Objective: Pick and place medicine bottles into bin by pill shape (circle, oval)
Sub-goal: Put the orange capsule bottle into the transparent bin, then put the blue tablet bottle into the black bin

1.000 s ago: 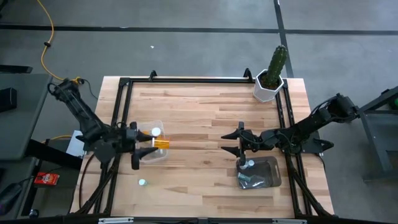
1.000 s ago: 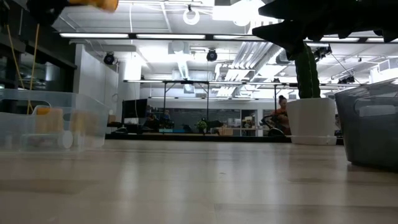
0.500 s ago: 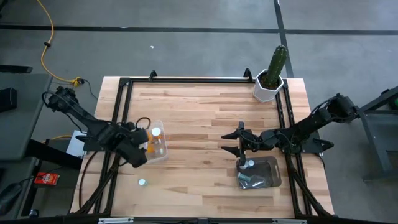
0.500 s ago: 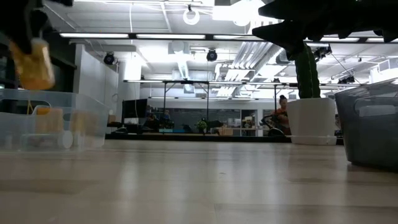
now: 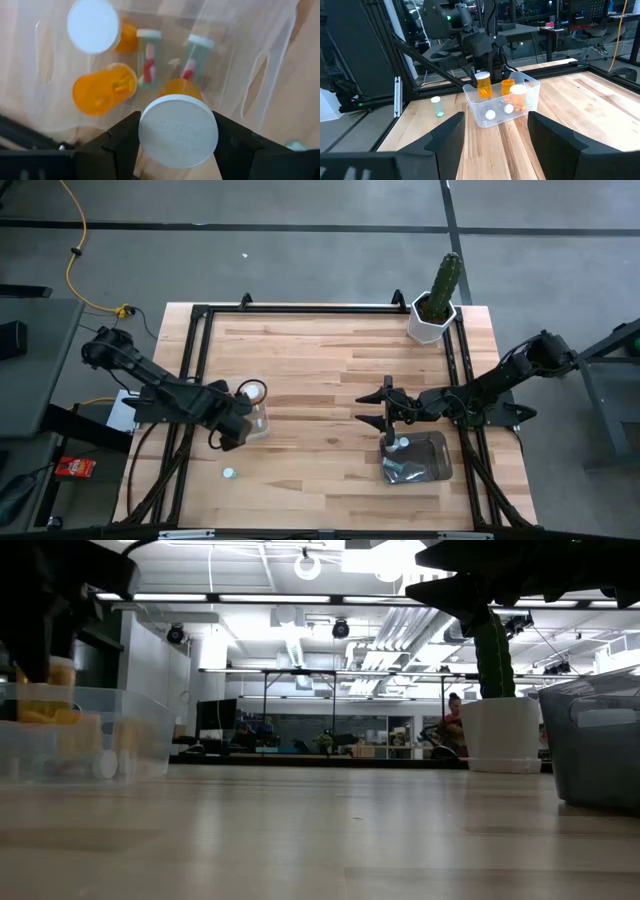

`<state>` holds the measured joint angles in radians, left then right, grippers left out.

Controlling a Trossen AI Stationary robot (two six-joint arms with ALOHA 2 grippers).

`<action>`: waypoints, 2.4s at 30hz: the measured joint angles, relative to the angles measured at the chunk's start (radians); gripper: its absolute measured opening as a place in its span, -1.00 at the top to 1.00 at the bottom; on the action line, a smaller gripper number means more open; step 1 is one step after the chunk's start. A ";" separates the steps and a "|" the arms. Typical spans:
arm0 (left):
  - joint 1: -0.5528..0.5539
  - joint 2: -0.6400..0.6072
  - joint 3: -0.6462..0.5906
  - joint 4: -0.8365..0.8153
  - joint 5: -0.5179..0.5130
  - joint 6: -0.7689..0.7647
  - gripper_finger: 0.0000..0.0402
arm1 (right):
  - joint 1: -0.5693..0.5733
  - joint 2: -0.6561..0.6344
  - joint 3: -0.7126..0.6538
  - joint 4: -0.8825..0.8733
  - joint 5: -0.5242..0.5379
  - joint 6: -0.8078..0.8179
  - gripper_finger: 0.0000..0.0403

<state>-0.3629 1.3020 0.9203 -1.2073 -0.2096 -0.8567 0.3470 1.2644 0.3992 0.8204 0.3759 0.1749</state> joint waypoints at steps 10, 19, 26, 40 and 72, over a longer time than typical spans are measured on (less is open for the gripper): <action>0.078 0.067 -0.008 -0.013 0.042 0.105 0.03 | 0.000 0.000 0.000 0.000 0.001 0.000 -0.05; 0.127 0.149 -0.008 -0.006 0.067 0.181 0.03 | 0.000 0.000 0.000 -0.001 0.001 0.000 -0.05; 0.137 0.183 -0.009 0.074 0.046 0.241 0.03 | 0.000 0.000 0.000 -0.001 0.001 0.000 -0.05; 0.136 0.182 -0.009 0.116 0.021 0.250 -0.04 | 0.000 0.000 0.000 -0.008 0.000 0.000 -0.05; -0.023 -0.169 -0.153 1.199 -0.402 0.676 -0.36 | 0.000 0.000 0.000 -0.008 0.000 0.000 -0.05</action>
<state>-0.3862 1.1334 0.7668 -0.0080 -0.6118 -0.1812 0.3470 1.2644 0.3988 0.8127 0.3759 0.1753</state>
